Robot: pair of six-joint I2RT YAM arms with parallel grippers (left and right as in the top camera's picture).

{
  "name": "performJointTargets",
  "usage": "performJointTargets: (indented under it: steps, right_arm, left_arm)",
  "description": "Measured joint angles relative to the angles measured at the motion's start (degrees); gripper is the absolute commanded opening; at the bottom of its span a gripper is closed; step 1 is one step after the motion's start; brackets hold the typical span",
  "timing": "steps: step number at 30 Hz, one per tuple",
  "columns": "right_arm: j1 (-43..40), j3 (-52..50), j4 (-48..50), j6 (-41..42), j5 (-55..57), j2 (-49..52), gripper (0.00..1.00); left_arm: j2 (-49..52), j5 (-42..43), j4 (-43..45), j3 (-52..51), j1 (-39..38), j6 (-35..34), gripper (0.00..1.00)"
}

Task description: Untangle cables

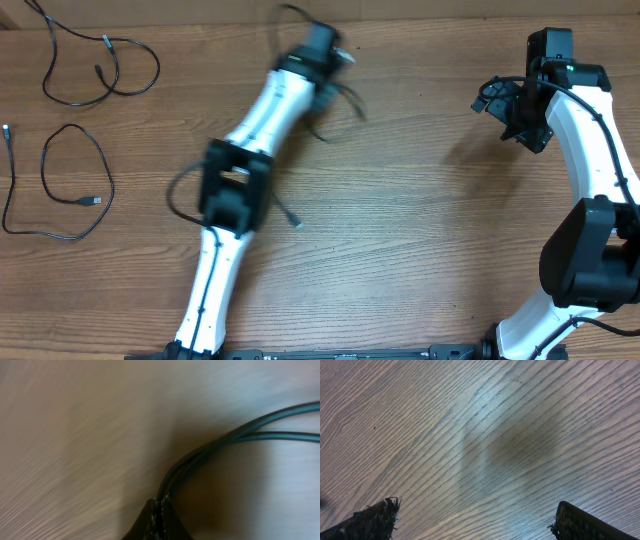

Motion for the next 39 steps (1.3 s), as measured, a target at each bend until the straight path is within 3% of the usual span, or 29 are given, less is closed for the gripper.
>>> performJointTargets:
  steps: [4,8,17,18,19,20,30,34,39]
  right_arm:
    - [0.0,0.0,0.0,-0.02,0.02,0.0,1.0]
    - [0.0,0.0,0.02,-0.02,0.02,0.0,1.0]
    - [0.0,0.0,0.02,-0.02,0.02,0.0,1.0]
    - [0.0,0.0,-0.02,-0.02,0.02,0.0,1.0]
    - [0.0,0.0,0.02,-0.02,0.04,0.0,1.0]
    - [0.0,0.0,0.0,0.0,0.02,0.0,1.0]
    - [0.0,0.0,0.02,0.0,0.02,0.0,1.0]
    - [0.0,0.0,0.0,0.0,0.04,0.0,1.0]
    - [0.0,0.0,-0.07,0.0,0.0,0.0,1.0]
  left_arm:
    - [0.35,-8.22,-1.05,0.0,11.54,-2.29,0.04]
    - [0.37,-11.26,-5.07,0.0,19.82,-1.18,0.04]
    - [0.37,-11.26,-9.11,0.0,20.06,9.2,0.05]
    - [0.37,-11.47,-9.16,0.0,19.89,9.99,0.11]
    - [0.37,-11.69,-9.27,0.07,19.78,10.47,0.29]
    - [0.37,-12.11,-9.81,0.39,19.58,11.15,1.0]
    - [-2.8,-8.81,-22.23,13.03,19.15,8.52,1.0]
    - [-11.74,-2.56,-27.32,16.63,19.17,7.65,1.0]
    - [-31.45,9.31,-33.62,18.73,19.85,3.43,0.99]
